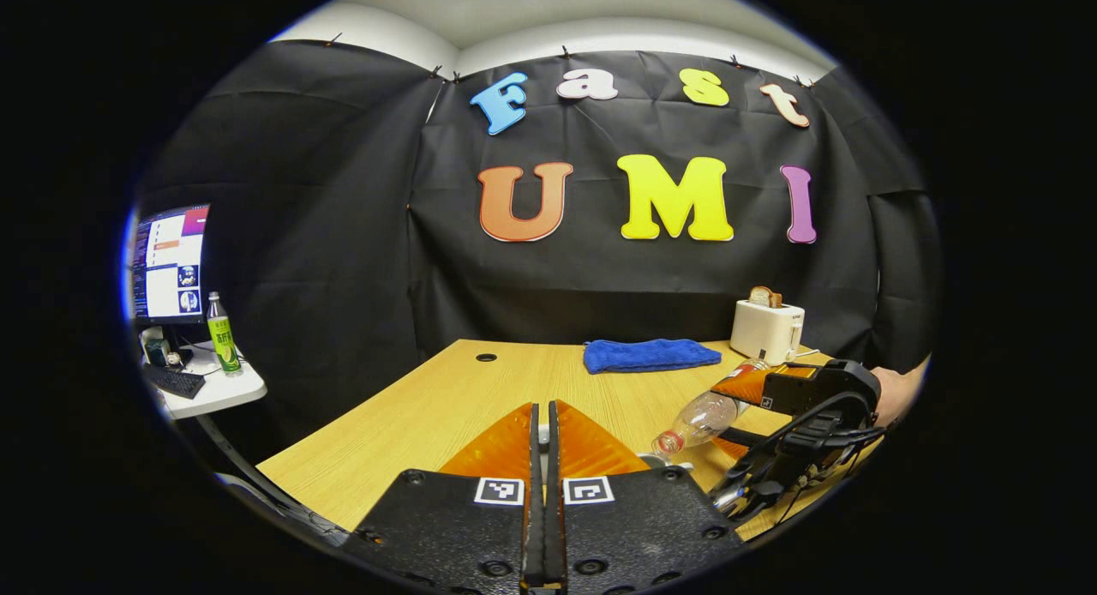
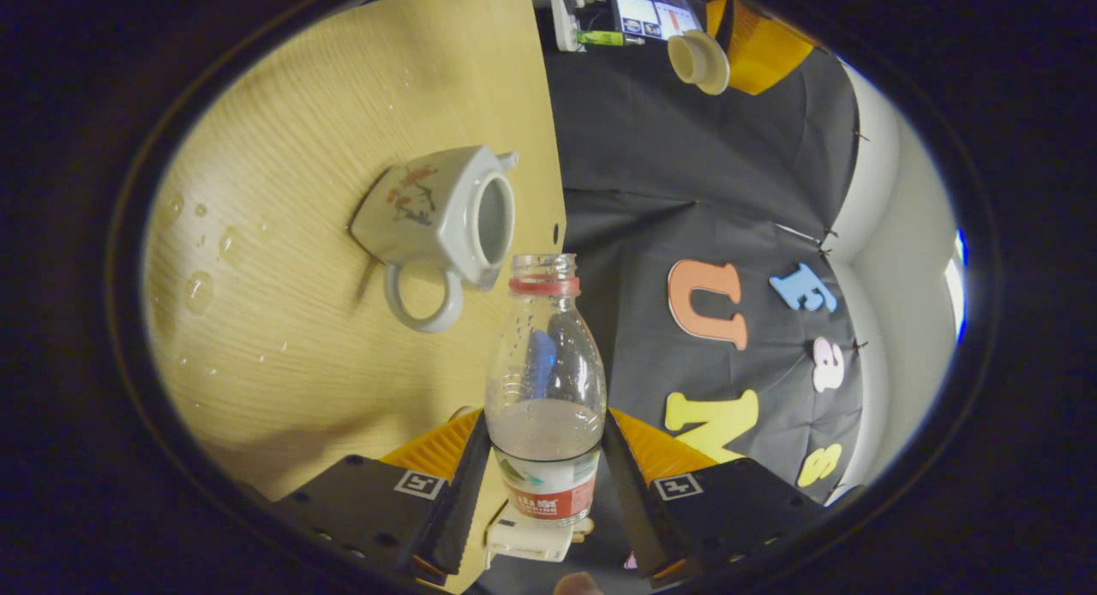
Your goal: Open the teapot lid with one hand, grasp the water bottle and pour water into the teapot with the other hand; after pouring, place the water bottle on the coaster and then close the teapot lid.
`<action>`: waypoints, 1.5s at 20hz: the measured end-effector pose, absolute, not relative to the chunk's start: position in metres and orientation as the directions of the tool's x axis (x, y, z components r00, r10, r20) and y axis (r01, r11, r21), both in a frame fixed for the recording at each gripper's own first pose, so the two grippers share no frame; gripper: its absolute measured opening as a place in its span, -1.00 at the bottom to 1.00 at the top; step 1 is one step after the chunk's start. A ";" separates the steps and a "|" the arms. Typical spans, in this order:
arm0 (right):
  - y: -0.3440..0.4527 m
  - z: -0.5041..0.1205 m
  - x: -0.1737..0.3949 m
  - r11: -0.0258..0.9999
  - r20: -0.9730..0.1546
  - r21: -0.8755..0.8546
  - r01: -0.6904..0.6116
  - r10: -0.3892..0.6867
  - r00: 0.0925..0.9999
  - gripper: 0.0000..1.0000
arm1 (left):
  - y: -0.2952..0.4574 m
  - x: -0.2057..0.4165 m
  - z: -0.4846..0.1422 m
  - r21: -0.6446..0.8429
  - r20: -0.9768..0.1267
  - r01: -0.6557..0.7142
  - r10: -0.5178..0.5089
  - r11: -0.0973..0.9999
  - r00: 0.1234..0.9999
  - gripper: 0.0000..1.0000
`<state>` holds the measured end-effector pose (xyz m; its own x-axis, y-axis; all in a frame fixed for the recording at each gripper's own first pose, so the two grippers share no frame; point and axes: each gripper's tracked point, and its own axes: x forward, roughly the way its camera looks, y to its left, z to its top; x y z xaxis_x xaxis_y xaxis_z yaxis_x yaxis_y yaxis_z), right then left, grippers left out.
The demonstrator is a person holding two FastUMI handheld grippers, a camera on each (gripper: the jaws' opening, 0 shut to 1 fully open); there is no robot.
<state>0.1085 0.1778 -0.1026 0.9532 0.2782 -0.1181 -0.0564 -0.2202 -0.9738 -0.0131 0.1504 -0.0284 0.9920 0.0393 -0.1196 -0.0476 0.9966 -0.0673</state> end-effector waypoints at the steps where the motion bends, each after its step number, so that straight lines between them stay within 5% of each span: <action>1: 0.179 -0.102 0.110 -0.233 -0.120 -0.971 -0.054 0.278 0.953 0.46 | 0.150 -0.014 -0.028 -0.067 -0.119 -0.048 0.040 0.997 0.992 -0.94; 30: 0.199 -0.072 0.106 -0.426 -0.052 -0.899 0.100 0.331 0.942 0.46 | 0.156 -0.015 -0.025 -0.072 -0.114 -0.051 0.043 0.996 0.993 -0.94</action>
